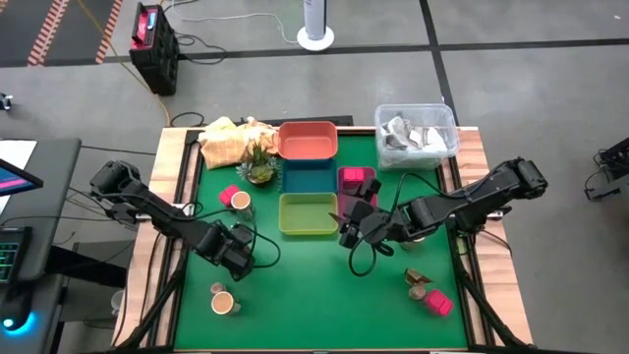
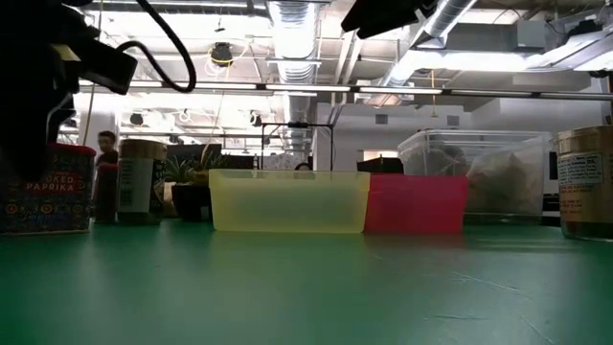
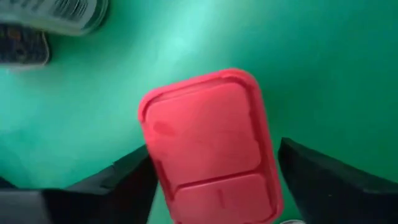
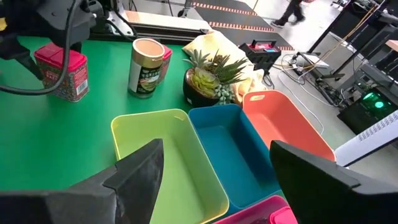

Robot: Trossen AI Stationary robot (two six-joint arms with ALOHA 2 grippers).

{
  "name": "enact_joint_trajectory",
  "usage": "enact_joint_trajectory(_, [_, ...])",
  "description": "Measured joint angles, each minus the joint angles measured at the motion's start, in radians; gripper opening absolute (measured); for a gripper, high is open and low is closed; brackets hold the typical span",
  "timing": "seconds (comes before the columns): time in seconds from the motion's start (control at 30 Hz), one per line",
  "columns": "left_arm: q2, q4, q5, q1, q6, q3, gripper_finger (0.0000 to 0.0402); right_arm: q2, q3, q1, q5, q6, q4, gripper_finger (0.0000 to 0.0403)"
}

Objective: Sort spices by type
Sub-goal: Put the middle left red seasoning can into the red bin

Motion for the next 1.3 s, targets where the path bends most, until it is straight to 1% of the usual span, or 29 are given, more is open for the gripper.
enact_joint_trajectory(0.17, [0.0,0.023,-0.034,0.0,0.098,0.0,0.0207,0.0,0.0,0.0,0.0,0.001,0.0,0.0329])
enact_joint_trajectory(0.37, [0.0,0.163,-0.055,0.03,0.319,0.0,0.0207,0.0,0.0,0.0,-0.006,0.038,-0.005,0.0329])
enact_joint_trajectory(0.47, [0.0,0.242,-0.057,0.066,0.438,0.0,0.0207,0.0,0.0,0.0,-0.054,0.041,-0.019,0.0329])
enact_joint_trajectory(0.57, [0.009,0.318,-0.053,0.114,0.55,0.0,0.0216,0.0,0.0,0.0,-0.099,0.059,-0.047,0.0329])
enact_joint_trajectory(0.63, [0.022,0.365,-0.04,0.149,0.623,0.001,0.0223,0.0,0.0,0.0,-0.107,0.083,-0.083,0.0329])
enact_joint_trajectory(0.8, [0.09,0.465,0.012,0.226,0.79,0.032,0.0218,0.0,0.0,0.0,-0.111,0.181,-0.2,0.0329])
enact_joint_trajectory(0.9, [0.147,0.495,0.031,0.24,0.877,0.072,0.0216,0.0,0.0,0.0,-0.136,0.207,-0.244,0.0329])
enact_joint_trajectory(1.0, [0.195,0.494,0.028,0.241,0.925,0.117,0.0229,0.0,0.0,0.006,-0.163,0.213,-0.245,0.0329])
enact_joint_trajectory(1.1, [0.226,0.488,0.031,0.241,0.957,0.15,0.0254,0.0,0.0,0.01,-0.17,0.213,-0.247,0.0329])
enact_joint_trajectory(1.23, [0.208,0.478,0.027,0.241,0.979,0.179,0.0287,0.0,0.0,0.007,-0.211,0.215,-0.229,0.0329])
enact_joint_trajectory(1.3, [0.183,0.452,-0.002,0.241,0.982,0.182,0.0297,0.004,0.0,0.006,-0.213,0.215,-0.22,0.0329])
